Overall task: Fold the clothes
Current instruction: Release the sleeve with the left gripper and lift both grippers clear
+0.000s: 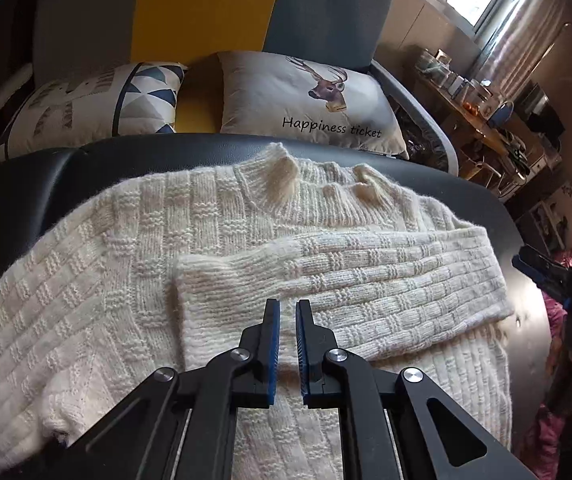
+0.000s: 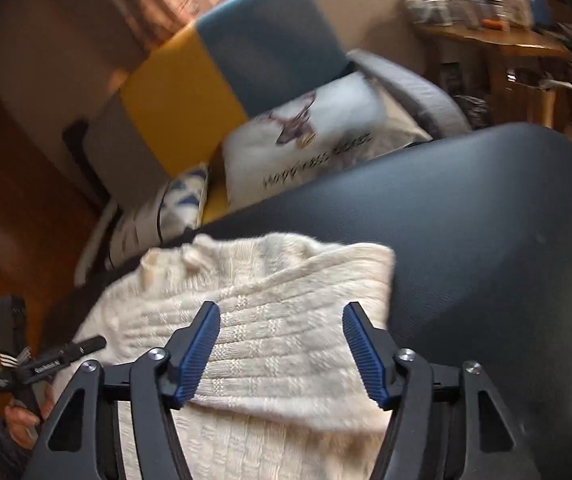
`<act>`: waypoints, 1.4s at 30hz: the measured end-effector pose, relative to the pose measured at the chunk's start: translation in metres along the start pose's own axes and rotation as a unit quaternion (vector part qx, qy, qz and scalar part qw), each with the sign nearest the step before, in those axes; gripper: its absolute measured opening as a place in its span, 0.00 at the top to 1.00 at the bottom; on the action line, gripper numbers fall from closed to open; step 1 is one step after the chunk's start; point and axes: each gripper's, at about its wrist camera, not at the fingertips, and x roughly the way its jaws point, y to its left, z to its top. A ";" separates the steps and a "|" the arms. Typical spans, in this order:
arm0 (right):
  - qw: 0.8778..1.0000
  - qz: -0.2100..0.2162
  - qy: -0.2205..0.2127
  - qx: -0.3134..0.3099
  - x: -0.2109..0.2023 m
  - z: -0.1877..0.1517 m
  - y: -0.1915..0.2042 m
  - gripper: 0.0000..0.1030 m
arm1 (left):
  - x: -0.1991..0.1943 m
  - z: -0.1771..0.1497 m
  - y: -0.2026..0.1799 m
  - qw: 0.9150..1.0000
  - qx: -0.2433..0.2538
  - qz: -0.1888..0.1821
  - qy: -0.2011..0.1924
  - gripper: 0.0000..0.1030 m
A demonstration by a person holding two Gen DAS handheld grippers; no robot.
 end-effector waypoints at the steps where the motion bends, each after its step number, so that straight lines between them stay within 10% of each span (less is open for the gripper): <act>1: 1.000 -0.008 0.012 -0.010 0.011 0.004 0.002 0.38 | 0.004 -0.002 0.002 1.000 0.003 0.007 0.005 0.92; 10: 0.996 -0.058 0.055 -0.026 0.061 0.010 -0.022 0.42 | 0.020 -0.018 0.027 1.000 -0.011 0.005 0.020 0.91; 23: 0.989 0.001 0.114 -0.095 0.007 -0.027 -0.001 0.42 | 0.012 -0.008 0.001 0.999 0.027 0.025 0.016 0.91; 34: 0.991 -0.049 0.101 -0.069 0.012 -0.049 -0.012 0.43 | 0.008 -0.020 0.033 0.997 -0.066 -0.021 0.014 0.91; 37: 0.995 -0.060 0.057 -0.058 -0.008 -0.049 0.004 0.41 | -0.021 -0.034 0.058 0.987 -0.139 -0.081 -0.007 0.89; 42: 0.998 0.022 0.036 -0.049 -0.025 -0.074 0.053 0.39 | -0.083 -0.088 0.132 0.942 -0.285 -0.169 -0.051 0.82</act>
